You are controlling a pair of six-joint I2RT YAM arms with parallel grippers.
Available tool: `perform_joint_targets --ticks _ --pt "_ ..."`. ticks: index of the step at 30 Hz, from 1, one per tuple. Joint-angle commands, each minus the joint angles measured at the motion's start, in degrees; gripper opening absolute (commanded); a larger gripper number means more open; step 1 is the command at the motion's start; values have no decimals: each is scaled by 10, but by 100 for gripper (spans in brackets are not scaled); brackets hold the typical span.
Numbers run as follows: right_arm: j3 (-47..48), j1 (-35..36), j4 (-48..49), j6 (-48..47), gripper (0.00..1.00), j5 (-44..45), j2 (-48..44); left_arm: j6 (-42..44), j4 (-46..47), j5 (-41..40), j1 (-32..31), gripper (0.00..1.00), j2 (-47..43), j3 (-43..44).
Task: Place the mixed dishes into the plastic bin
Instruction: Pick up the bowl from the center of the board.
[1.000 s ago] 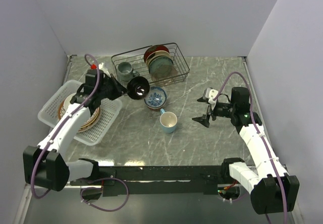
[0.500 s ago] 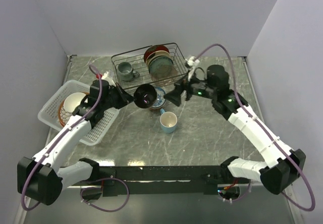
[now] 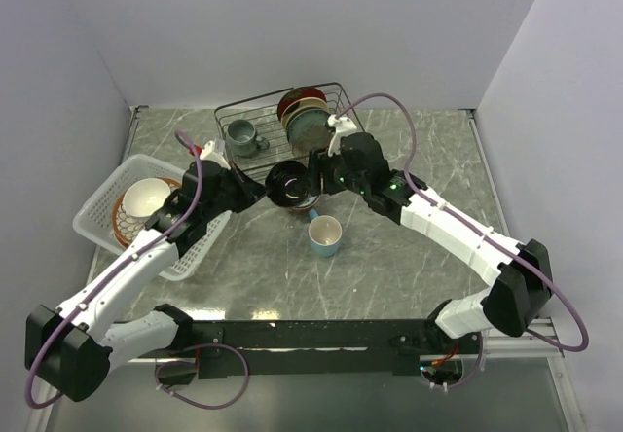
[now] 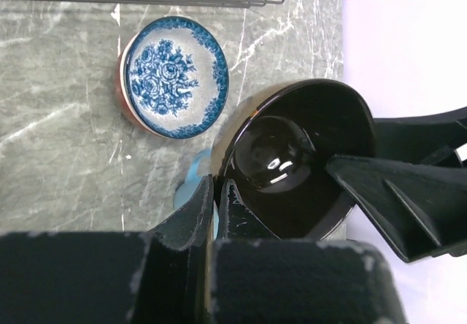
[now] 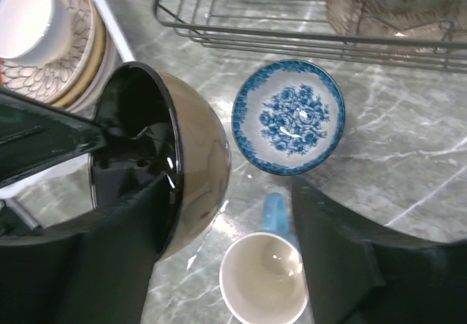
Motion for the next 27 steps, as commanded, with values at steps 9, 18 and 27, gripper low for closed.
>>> perform_joint_targets --ticks 9,18,27 --pt "28 10 22 3 1 -5 24 -28 92 -3 -33 1 -11 9" --pt "14 -4 51 6 0 -31 6 -26 63 3 -36 85 -31 -2" --pt "12 -4 54 10 0 -34 6 -16 -82 -110 -91 77 42 84"
